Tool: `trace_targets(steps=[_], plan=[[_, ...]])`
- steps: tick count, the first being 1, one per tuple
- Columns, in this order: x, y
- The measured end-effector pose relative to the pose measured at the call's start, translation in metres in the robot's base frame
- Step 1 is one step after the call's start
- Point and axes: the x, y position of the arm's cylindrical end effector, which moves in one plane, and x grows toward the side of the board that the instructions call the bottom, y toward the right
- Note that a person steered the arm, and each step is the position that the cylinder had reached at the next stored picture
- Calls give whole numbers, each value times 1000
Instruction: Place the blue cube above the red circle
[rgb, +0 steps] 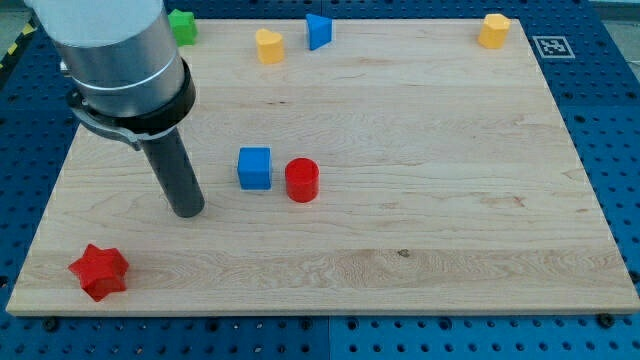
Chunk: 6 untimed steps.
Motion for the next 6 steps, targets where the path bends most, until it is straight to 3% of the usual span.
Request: trace_targets(steps=[2, 6], plan=[[-23, 9], [-62, 130]])
